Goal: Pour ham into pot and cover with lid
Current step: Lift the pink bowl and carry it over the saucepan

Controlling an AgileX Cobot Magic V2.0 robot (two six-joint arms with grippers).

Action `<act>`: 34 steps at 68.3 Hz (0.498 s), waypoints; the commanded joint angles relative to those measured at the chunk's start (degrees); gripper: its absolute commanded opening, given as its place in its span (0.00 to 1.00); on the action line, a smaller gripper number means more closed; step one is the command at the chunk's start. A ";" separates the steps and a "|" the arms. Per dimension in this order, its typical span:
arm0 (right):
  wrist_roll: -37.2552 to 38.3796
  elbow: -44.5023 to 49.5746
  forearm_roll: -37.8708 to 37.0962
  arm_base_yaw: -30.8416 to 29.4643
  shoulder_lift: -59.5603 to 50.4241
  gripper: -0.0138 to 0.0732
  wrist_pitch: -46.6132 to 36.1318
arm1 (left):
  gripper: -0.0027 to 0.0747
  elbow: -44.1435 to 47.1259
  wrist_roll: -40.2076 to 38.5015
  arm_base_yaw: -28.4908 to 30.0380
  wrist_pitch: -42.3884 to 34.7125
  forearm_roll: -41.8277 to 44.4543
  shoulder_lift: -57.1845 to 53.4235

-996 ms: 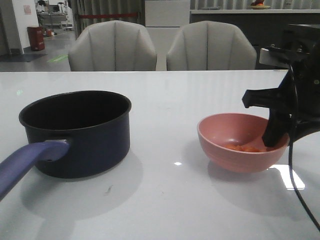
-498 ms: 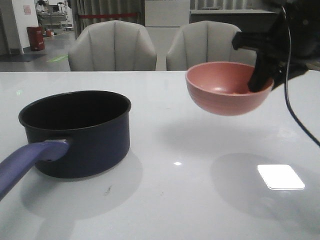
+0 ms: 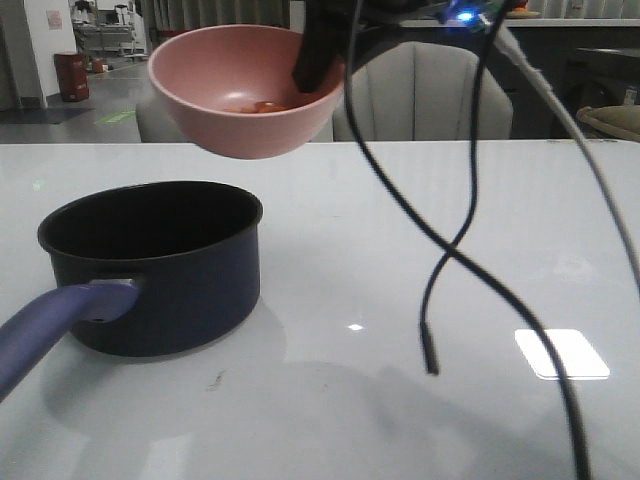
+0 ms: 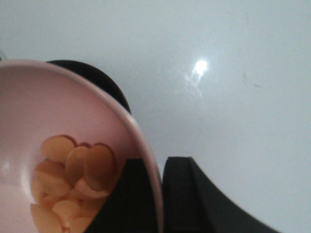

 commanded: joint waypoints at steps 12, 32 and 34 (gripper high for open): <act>-0.60 2.90 -2.35 5.13 -2.70 0.32 -31.07 | 0.82 -1.42 -0.11 -0.42 -4.32 -0.53 1.18; -7.86 21.13 -2.41 6.16 -1.09 0.32 -76.51 | 0.82 -1.42 -0.11 -0.42 -4.32 -0.53 1.18; -9.75 22.08 -2.41 6.16 -0.47 0.32 -78.70 | 0.82 -1.42 -0.11 -0.42 -4.32 -0.53 1.18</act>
